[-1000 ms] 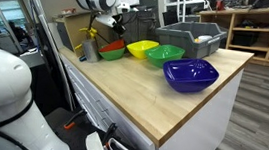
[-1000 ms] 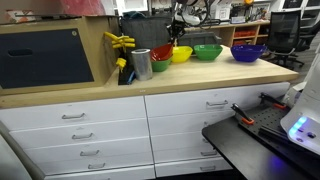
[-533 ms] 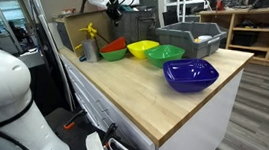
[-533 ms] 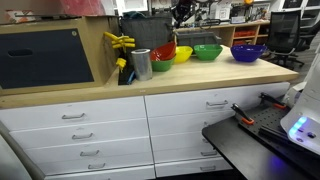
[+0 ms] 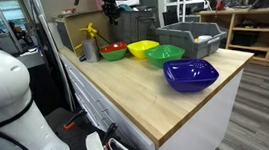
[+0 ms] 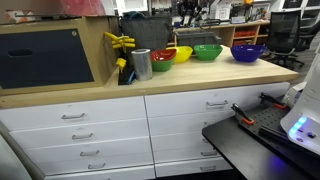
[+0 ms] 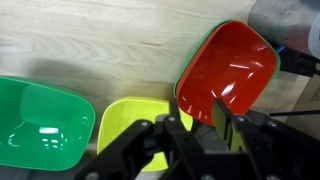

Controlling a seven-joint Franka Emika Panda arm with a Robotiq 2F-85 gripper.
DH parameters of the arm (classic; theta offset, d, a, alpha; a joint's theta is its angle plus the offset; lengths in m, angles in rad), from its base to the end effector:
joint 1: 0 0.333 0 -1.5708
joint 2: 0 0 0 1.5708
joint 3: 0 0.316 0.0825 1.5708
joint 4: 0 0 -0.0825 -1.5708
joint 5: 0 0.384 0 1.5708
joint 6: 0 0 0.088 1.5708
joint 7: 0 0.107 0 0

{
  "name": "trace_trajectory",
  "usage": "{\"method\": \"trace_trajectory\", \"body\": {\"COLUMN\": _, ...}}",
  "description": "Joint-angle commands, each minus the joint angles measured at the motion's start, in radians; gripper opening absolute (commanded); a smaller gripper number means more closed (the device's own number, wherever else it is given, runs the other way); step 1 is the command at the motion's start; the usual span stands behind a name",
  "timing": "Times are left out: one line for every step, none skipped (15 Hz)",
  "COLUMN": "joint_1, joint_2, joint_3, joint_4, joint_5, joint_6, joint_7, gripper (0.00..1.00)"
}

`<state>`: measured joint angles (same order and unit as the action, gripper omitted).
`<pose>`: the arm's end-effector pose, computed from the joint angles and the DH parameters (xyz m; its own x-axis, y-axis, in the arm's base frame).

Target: Remove the red bowl from the green bowl then move the green bowl at the front to the right and push the red bowl to the left.

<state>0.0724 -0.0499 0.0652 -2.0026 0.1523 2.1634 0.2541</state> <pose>0.5561 0.0836 0.5003 0.9664 -0.1994 0.1622 -0.1688 -0.9683 -0.1843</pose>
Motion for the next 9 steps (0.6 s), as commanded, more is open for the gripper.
{"method": "trace_trajectory", "body": {"joint_1": -0.004, "joint_2": 0.008, "joint_3": 0.005, "joint_4": -0.035, "joint_5": -0.047, "joint_6": -0.014, "joint_7": 0.033, "gripper": 0.72}}
{"method": "trace_trajectory", "body": {"joint_1": -0.004, "joint_2": 0.017, "joint_3": 0.005, "joint_4": -0.044, "joint_5": -0.052, "joint_6": -0.006, "joint_7": 0.028, "gripper": 0.79}}
{"method": "trace_trajectory", "body": {"joint_1": -0.002, "joint_2": 0.031, "joint_3": 0.005, "joint_4": -0.051, "joint_5": -0.055, "joint_6": 0.005, "joint_7": 0.022, "gripper": 0.87}}
{"method": "trace_trajectory", "body": {"joint_1": -0.002, "joint_2": 0.044, "joint_3": 0.004, "joint_4": -0.058, "joint_5": -0.055, "joint_6": 0.015, "joint_7": 0.014, "gripper": 0.94}}
{"method": "trace_trajectory", "body": {"joint_1": -0.001, "joint_2": 0.062, "joint_3": 0.004, "joint_4": -0.06, "joint_5": -0.058, "joint_6": 0.026, "joint_7": 0.013, "gripper": 0.99}}
{"method": "trace_trajectory", "body": {"joint_1": 0.0, "joint_2": 0.079, "joint_3": 0.004, "joint_4": -0.063, "joint_5": -0.058, "joint_6": 0.038, "joint_7": 0.011, "gripper": 1.0}}
{"method": "trace_trajectory", "body": {"joint_1": 0.004, "joint_2": 0.105, "joint_3": 0.006, "joint_4": -0.061, "joint_5": -0.067, "joint_6": 0.061, "joint_7": 0.024, "gripper": 1.0}}
{"method": "trace_trajectory", "body": {"joint_1": 0.007, "joint_2": 0.125, "joint_3": 0.006, "joint_4": -0.06, "joint_5": -0.077, "joint_6": 0.079, "joint_7": 0.032, "gripper": 1.0}}
{"method": "trace_trajectory", "body": {"joint_1": 0.009, "joint_2": 0.151, "joint_3": 0.005, "joint_4": -0.059, "joint_5": -0.084, "joint_6": 0.109, "joint_7": 0.035, "gripper": 1.0}}
